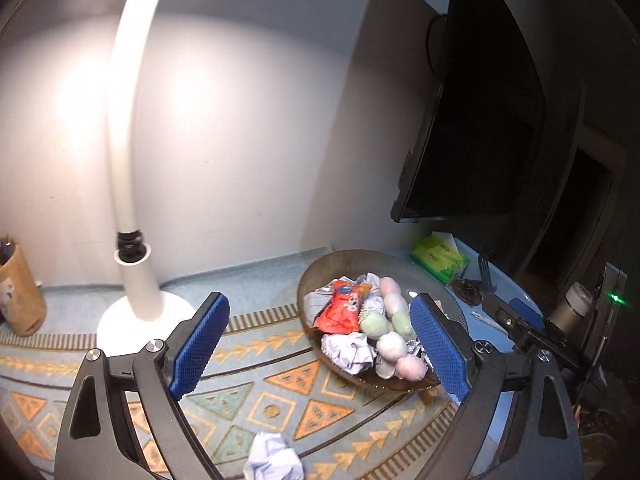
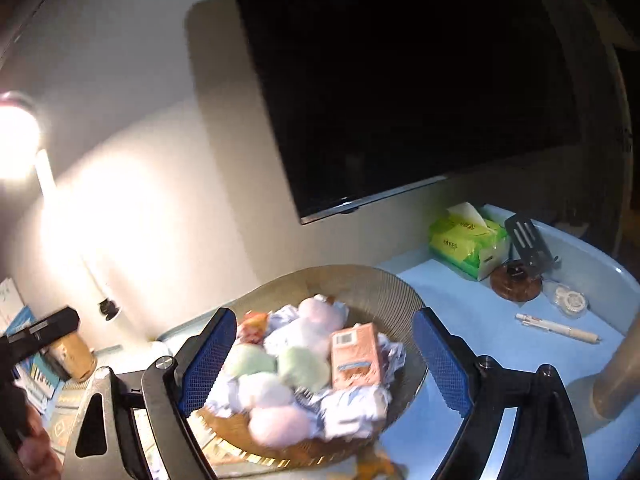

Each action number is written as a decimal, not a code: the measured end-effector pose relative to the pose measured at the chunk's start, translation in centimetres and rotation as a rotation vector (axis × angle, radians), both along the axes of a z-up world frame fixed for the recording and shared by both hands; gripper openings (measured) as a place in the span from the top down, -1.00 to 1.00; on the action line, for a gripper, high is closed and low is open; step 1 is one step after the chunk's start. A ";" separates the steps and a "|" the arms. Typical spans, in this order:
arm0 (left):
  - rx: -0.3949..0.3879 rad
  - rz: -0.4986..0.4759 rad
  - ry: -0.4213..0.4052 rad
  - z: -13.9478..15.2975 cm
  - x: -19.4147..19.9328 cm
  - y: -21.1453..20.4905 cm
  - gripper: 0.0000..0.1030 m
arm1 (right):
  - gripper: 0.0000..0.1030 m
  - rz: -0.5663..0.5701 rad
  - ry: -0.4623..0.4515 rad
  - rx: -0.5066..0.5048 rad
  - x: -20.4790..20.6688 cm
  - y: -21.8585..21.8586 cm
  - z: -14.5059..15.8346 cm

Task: Organize objects
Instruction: 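Withdraw both open tools from the bowl back over the rug, then grasp the plaid bow clip with the left tool while the right grasps the crumpled paper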

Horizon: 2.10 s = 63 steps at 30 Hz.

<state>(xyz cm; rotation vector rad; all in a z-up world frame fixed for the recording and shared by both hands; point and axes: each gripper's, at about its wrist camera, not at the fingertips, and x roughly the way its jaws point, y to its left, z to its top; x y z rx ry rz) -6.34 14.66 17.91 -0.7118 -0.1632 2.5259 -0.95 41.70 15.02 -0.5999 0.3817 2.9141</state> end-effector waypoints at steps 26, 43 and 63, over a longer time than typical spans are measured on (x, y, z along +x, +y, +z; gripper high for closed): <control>-0.167 0.509 -0.204 -13.6 9.8 -19.6 -0.80 | -1.00 0.425 -0.291 0.150 4.3 -19.3 -9.1; -0.304 0.553 -0.166 -14.6 10.1 -17.5 -0.88 | -1.00 0.367 -0.454 -0.040 1.1 -16.0 -13.0; -0.296 0.523 -0.172 -14.8 10.2 -17.2 -0.89 | -1.00 0.367 -0.442 -0.012 1.6 -16.4 -12.7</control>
